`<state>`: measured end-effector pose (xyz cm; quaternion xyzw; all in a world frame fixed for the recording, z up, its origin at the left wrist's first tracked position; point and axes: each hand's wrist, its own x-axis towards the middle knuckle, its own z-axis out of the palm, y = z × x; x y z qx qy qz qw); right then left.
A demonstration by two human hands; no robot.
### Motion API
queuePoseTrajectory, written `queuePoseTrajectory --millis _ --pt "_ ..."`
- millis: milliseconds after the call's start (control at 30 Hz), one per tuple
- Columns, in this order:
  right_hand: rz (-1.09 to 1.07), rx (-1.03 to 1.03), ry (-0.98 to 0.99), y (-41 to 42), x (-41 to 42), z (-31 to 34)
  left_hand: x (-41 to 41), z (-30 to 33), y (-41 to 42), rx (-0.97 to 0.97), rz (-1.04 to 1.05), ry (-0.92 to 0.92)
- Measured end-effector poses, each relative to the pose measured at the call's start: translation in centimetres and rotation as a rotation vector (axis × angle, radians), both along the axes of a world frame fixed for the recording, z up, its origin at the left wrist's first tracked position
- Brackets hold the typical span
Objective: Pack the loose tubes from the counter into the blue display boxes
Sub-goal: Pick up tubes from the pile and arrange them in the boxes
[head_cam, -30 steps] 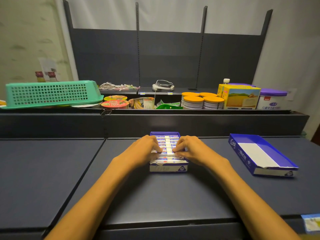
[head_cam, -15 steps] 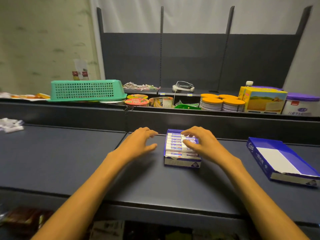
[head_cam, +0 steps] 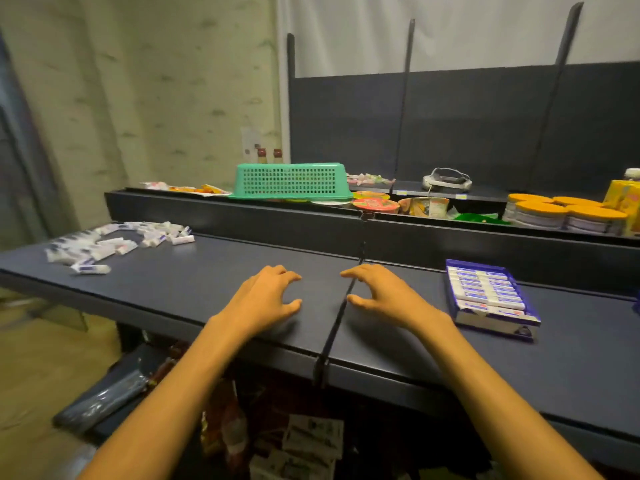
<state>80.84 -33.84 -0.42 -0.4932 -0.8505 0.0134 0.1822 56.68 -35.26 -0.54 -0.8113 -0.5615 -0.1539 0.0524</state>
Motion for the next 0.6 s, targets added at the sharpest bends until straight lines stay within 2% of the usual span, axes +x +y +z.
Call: queuePoseTrajectory --millis 300,600 --pt "0.087 0.020 -0.025 0.1 -20.9 -0.7 -21.0 -0.4 -3.2 -0.014 0.123 0.021" --pt "0.140 0.040 -0.046 2.8 -35.1 0.3 -35.8 -0.8 -3.3 -0.036 0.241 -0.037"
